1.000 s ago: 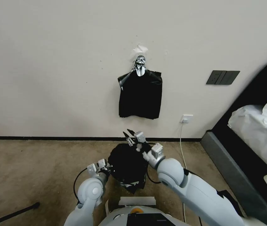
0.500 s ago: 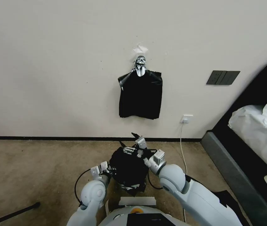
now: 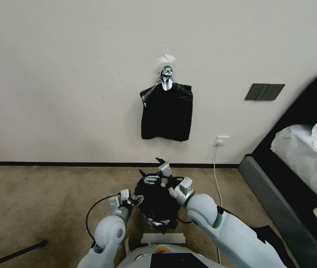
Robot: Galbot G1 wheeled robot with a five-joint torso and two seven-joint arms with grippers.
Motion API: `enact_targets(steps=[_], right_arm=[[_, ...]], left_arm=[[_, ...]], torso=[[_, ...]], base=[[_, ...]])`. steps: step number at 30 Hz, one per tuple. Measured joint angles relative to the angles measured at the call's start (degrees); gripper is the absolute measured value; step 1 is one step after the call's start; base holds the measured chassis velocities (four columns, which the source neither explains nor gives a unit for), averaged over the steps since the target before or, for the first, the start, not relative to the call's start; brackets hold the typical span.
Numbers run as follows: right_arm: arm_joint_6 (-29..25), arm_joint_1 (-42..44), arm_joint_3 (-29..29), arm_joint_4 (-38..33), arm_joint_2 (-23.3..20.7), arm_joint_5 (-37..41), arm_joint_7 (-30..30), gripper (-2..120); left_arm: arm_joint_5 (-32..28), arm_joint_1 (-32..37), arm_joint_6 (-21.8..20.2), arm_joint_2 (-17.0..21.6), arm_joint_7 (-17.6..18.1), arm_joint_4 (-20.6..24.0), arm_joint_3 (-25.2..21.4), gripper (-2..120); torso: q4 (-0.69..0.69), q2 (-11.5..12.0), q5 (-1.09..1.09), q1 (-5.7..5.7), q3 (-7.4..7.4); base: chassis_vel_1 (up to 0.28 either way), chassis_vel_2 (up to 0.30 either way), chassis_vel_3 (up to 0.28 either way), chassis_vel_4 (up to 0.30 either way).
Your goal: Place a trash bag onto the trash bin.
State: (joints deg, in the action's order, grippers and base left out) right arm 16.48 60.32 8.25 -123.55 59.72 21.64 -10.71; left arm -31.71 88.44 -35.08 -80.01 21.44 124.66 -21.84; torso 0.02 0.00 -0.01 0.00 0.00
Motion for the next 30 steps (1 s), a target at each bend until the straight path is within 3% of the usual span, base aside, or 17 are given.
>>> enact_targets(steps=[2, 4, 5, 6, 7, 10, 11, 14, 17, 30], right_arm=[[-0.7, 3.4, -4.6, 1.4, 1.4, -4.6, -2.2, 100], [-1.0, 4.8, -6.2, 1.7, 1.7, -5.5, -2.6, 100], [-2.7, 9.9, -12.2, 2.8, 2.2, -8.8, -3.1, 100], [-5.3, 13.2, -16.1, 4.3, 2.6, -11.5, -2.9, 100], [-5.3, 13.2, -16.1, 4.3, 2.6, -11.5, -2.9, 100], [-13.7, 21.4, -26.9, 8.4, 6.1, -15.6, -1.3, 100], [-13.7, 21.4, -26.9, 8.4, 6.1, -15.6, -1.3, 100], [-17.3, 26.5, -30.7, 9.2, 9.5, -13.5, -0.7, 100], [-18.9, 27.7, -31.3, 9.6, 11.5, -14.1, 0.7, 100], [-19.1, 27.5, -31.1, 9.7, 12.0, -14.4, 1.3, 100]], left_arm=[[4.9, 0.4, 8.2, 0.0, -2.9, -0.1, -1.3, 100], [6.6, 0.4, 10.5, 0.0, -3.7, -0.4, -1.8, 100], [11.8, 0.5, 18.7, 0.7, -6.8, -2.1, -4.3, 100], [13.8, 0.5, 22.7, 1.1, -8.3, -3.5, -6.0, 100], [13.8, 0.5, 22.7, 1.1, -8.3, -3.5, -6.0, 100], [18.4, 1.0, 31.3, 1.4, -13.5, -8.2, -10.4, 100], [18.4, 1.0, 31.3, 1.4, -13.5, -8.2, -10.4, 100], [20.4, 2.2, 37.4, 1.6, -17.0, -11.5, -11.4, 100], [20.4, 2.5, 39.7, 1.6, -18.5, -12.1, -11.4, 100], [20.2, 2.6, 39.7, 1.5, -18.7, -12.1, -11.3, 100]], torso=[[0.0, 0.0, 0.02, 0.0, 0.0], [-0.01, 0.0, 0.02, 0.0, 0.0], [-0.02, 0.0, 0.0, 0.0, 0.0], [-0.04, 0.0, 0.01, 0.0, 0.0], [-0.04, 0.0, 0.01, 0.0, 0.0], [-0.03, 0.0, 0.0, 0.0, 0.0], [-0.03, 0.0, 0.0, 0.0, 0.0], [-0.03, 0.0, -0.01, 0.0, 0.0], [-0.01, 0.0, 0.02, 0.0, 0.0], [-0.02, 0.0, 0.01, 0.0, 0.0]], base=[[0.0, 0.0, 0.0, 0.0], [0.0, 0.0, 0.0, 0.0], [0.0, 0.0, 0.0, 0.0], [0.0, 0.0, 0.0, 0.0], [0.0, 0.0, 0.0, 0.0], [0.0, 0.0, 0.0, 0.0], [0.0, 0.0, 0.0, 0.0], [0.0, 0.0, 0.0, 0.0], [0.0, 0.0, 0.0, 0.0], [0.0, 0.0, 0.0, 0.0]])
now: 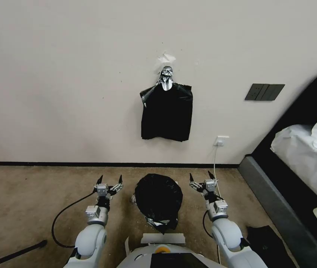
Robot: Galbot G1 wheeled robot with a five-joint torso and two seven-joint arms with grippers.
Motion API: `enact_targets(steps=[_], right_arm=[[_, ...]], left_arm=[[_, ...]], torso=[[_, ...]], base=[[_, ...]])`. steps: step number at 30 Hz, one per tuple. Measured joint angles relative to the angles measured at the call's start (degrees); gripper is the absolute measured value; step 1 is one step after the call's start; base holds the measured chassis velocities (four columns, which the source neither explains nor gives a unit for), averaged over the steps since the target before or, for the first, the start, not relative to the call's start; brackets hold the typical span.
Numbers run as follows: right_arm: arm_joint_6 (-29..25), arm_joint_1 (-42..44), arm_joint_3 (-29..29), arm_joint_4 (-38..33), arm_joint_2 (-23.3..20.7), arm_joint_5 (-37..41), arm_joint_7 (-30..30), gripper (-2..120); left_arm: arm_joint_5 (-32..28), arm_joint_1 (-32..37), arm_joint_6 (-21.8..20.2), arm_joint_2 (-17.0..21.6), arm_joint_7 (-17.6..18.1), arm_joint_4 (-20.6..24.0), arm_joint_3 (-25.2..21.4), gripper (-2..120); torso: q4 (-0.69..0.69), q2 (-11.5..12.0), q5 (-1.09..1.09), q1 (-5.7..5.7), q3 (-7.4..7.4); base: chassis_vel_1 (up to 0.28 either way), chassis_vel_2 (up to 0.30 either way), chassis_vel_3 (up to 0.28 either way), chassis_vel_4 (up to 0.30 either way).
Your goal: Place a trash bag onto the trash bin.
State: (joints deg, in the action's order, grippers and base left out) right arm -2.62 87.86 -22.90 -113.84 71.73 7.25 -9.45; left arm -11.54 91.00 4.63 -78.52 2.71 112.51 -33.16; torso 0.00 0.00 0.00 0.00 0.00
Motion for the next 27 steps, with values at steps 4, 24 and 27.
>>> enact_targets(steps=[4, 24, 27], right_arm=[[0.1, 0.0, 0.1, 0.0, 0.0, 0.0, 0.0, 100], [0.3, -0.2, 0.3, -0.2, -0.1, 0.1, 0.0, 100], [0.3, -0.2, 0.3, -0.2, -0.2, 0.1, 0.0, 100]], left_arm=[[-0.1, 0.0, -0.1, 0.0, 0.0, 0.0, 0.0, 100], [-0.2, 0.0, -0.5, 0.0, 0.3, 0.2, 0.1, 100], [-0.3, -0.1, -0.5, 0.0, 0.3, 0.2, 0.1, 100]], torso=[[0.0, 0.0, 0.0, 0.0, 0.0], [0.0, 0.0, 0.0, 0.0, 0.0], [0.0, 0.0, 0.0, 0.0, 0.0]], base=[[0.0, 0.0, 0.0, 0.0], [0.0, 0.0, 0.0, 0.0], [0.0, 0.0, 0.0, 0.0]])
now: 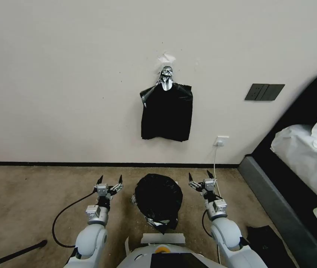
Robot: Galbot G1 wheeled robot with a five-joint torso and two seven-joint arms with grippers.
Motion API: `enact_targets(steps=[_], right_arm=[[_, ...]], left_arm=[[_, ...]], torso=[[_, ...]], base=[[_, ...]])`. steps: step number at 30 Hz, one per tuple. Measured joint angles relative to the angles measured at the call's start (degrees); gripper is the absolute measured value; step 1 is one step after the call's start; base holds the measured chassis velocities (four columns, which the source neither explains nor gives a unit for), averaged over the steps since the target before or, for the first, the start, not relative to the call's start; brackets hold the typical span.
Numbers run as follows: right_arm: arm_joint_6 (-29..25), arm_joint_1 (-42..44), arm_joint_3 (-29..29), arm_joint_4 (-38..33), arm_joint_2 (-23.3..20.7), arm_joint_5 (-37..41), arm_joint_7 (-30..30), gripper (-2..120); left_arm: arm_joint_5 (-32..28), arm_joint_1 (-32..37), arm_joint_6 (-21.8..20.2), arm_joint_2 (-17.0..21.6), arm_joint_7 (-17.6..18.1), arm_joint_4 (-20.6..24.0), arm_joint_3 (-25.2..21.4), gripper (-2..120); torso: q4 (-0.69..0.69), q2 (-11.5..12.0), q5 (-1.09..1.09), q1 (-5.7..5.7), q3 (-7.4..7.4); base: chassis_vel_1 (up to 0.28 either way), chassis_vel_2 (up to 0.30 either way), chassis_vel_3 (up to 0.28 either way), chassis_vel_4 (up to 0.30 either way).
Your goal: Place a trash bag onto the trash bin.
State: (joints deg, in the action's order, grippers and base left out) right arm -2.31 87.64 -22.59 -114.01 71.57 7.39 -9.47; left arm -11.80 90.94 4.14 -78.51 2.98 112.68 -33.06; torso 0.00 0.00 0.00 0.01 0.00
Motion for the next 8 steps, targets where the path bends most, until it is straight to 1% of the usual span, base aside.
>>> enact_targets(steps=[8], right_arm=[[0.0, 0.0, 0.0, 0.0, 0.0, 0.0, 0.0, 100]], left_arm=[[0.0, 0.0, 0.0, 0.0, 0.0, 0.0, 0.0, 100]], torso=[[0.0, 0.0, 0.0, 0.0, 0.0]], base=[[0.0, 0.0, 0.0, 0.0]])
